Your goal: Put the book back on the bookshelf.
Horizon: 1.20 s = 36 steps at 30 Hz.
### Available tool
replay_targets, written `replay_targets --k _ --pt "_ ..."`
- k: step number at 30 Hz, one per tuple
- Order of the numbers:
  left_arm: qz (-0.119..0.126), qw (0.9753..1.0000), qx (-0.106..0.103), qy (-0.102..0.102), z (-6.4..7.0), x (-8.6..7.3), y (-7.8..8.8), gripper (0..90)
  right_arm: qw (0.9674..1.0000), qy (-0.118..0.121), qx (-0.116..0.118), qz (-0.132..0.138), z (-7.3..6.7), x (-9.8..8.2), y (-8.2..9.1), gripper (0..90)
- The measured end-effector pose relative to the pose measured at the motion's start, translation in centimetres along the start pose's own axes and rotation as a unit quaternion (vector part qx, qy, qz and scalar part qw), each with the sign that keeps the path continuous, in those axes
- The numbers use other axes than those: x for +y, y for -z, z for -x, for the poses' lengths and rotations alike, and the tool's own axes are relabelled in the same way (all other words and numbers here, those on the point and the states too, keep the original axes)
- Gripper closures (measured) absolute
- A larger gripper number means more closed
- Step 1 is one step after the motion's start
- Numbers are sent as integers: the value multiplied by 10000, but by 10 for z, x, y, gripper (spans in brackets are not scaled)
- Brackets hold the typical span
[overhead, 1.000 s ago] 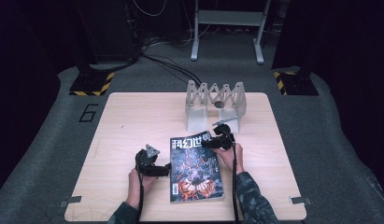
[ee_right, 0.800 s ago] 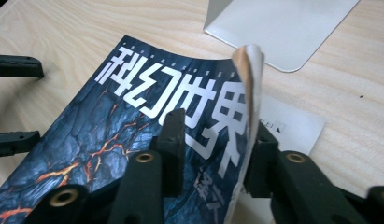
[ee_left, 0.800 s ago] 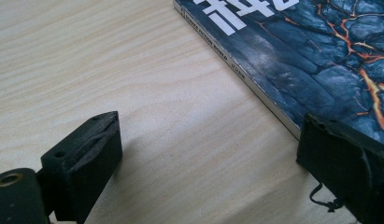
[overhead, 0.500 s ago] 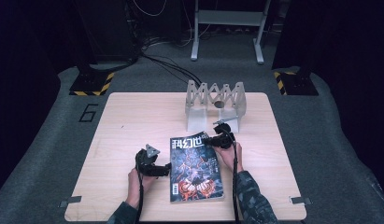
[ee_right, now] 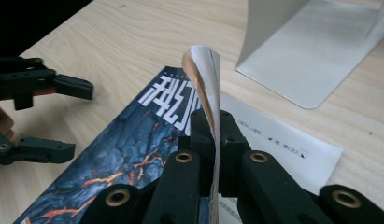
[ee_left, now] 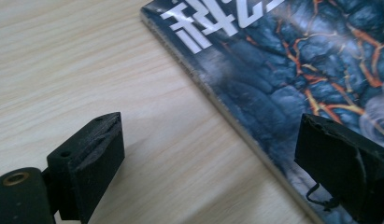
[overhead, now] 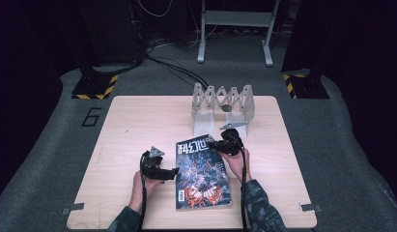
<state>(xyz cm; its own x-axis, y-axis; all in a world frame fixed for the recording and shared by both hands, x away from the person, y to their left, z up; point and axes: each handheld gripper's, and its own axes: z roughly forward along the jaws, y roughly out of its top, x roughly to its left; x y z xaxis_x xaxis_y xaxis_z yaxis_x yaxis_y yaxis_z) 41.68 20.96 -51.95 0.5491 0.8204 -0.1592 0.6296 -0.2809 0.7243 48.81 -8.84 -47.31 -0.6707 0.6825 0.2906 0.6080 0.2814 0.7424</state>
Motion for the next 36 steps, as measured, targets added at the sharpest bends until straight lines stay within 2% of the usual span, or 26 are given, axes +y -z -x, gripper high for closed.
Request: replay_targets --k 2,3,5,9,15,23,26,28,29,31,32,36 --pt "-20 9999 -127 -6 0 2 -1 80 9998 163 25 94 -8 2 5 885" --pt "23 9999 -136 50 1 3 -2 80 9998 163 25 94 -8 2 5 885" --pt "-40 9995 -301 4 2 6 -4 81 9995 254 9 160 -14 3 7 886" --pt "-14 9987 -489 128 4 9 -9 83 9982 483 55 363 -24 6 15 886" --pt "-46 9969 -771 167 8 15 -17 91 9971 573 69 499 -30 6 22 886" --pt "-116 9962 -855 132 11 20 -25 137 9953 655 120 699 -36 3 30 887" --pt "-57 9962 -859 139 12 21 -27 149 9951 652 146 723 -36 2 31 887" --pt "-47 9956 -929 115 13 21 -27 168 9950 657 141 733 -36 2 31 887" --pt "-64 9949 -1004 116 14 21 -27 208 9951 637 149 745 -35 1 30 887" --pt "-88 9950 -993 102 14 21 -27 225 9956 580 139 720 -35 1 29 887" --pt "-74 9952 -973 84 14 21 -28 227 9952 628 149 735 -33 0 28 887" --pt "-80 9961 -877 53 15 22 -27 271 9965 426 112 717 -24 -4 24 886"
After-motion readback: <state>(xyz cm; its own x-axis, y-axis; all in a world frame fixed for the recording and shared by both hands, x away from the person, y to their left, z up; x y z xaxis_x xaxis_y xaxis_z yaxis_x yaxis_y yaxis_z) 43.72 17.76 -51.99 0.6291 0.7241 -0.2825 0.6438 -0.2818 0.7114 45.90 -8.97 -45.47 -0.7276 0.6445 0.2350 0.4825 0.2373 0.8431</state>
